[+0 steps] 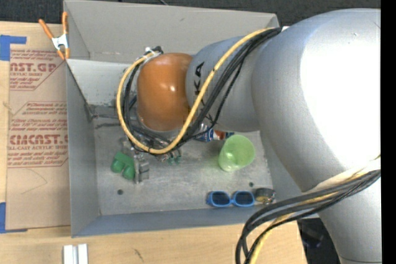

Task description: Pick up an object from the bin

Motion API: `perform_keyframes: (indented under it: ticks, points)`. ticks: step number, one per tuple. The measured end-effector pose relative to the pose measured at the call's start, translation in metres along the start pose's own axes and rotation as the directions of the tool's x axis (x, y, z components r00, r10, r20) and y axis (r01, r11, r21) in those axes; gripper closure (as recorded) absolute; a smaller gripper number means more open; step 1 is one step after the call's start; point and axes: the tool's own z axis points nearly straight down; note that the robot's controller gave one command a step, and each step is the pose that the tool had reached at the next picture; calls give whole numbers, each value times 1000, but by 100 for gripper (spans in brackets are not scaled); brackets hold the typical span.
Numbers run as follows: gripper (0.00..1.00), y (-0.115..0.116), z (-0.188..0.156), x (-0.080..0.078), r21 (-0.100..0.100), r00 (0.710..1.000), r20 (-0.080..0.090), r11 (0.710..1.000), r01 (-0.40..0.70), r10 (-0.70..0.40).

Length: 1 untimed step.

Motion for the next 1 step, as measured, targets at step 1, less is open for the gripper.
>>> perform_keyframes:
  ticks: [1]
  points:
    - [100,4,-171,-9,1,1000,10,1000,21,-21]
